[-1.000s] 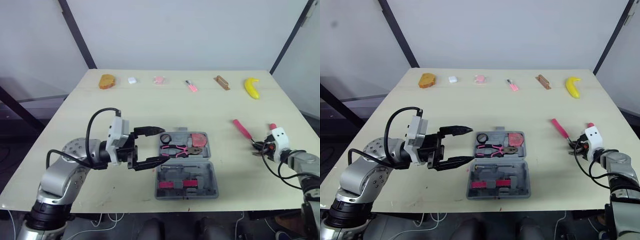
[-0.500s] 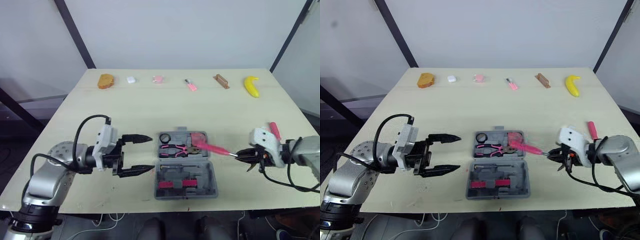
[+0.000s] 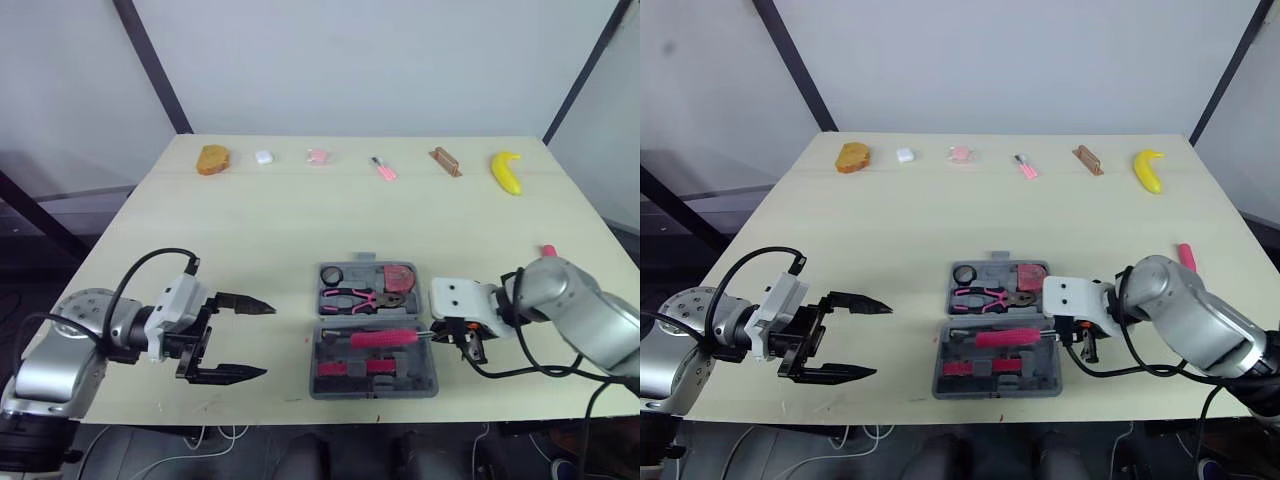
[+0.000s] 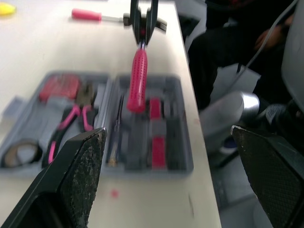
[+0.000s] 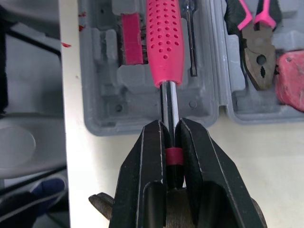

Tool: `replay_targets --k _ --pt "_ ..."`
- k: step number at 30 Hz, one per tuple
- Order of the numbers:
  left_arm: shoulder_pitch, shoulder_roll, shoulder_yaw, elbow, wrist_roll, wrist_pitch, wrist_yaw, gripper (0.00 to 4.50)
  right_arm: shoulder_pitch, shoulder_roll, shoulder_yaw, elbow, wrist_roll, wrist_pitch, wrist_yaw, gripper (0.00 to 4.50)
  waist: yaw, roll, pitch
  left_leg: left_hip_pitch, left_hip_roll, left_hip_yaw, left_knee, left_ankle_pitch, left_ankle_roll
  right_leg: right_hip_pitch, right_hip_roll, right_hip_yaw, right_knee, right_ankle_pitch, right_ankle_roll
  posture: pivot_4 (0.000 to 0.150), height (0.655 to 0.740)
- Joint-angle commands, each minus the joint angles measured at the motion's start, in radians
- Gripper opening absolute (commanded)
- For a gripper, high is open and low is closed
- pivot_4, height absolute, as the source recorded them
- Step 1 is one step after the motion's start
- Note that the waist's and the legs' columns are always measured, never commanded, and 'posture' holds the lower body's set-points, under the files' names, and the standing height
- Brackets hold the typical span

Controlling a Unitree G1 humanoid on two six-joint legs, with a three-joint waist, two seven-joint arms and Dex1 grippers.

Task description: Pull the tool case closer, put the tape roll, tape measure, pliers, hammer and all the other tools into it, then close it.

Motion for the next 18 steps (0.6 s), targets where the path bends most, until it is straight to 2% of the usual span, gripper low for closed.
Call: replay_targets --k 1,9,18 --pt "-0.009 0.014 0.013 -0.001 -0.007 -0.019 -0.041 4.5 -0.064 0.024 0.062 -0.053 -0.042 0.08 -0.018 0.14 -0.001 0.0 0.0 0.0 0.0 0.0 0.0 0.0 0.0 0.0 0.0 0.0 0.0 0.0 0.0 0.15 0.74" --pt "-0.023 0.029 -0.003 0.027 0.019 -0.038 -0.057 4.5 -0.176 0.157 0.19 0.002 -0.075 0.221 -0.092 0.14 -0.005 0.0 0.0 0.0 0.0 0.0 0.0 0.0 0.0 -0.002 0.0 0.001 0.003 0.0 0.0 0.15 0.74" --pt "-0.011 0.03 -0.012 0.01 0.023 -0.043 -0.05 4.5 -0.219 0.235 0.289 0.052 -0.087 0.225 -0.123 0.14 -0.004 0.0 0.0 -0.001 0.0 0.0 0.0 0.0 0.0 -0.003 0.0 0.0 0.003 0.0 0.0 0.15 0.74"
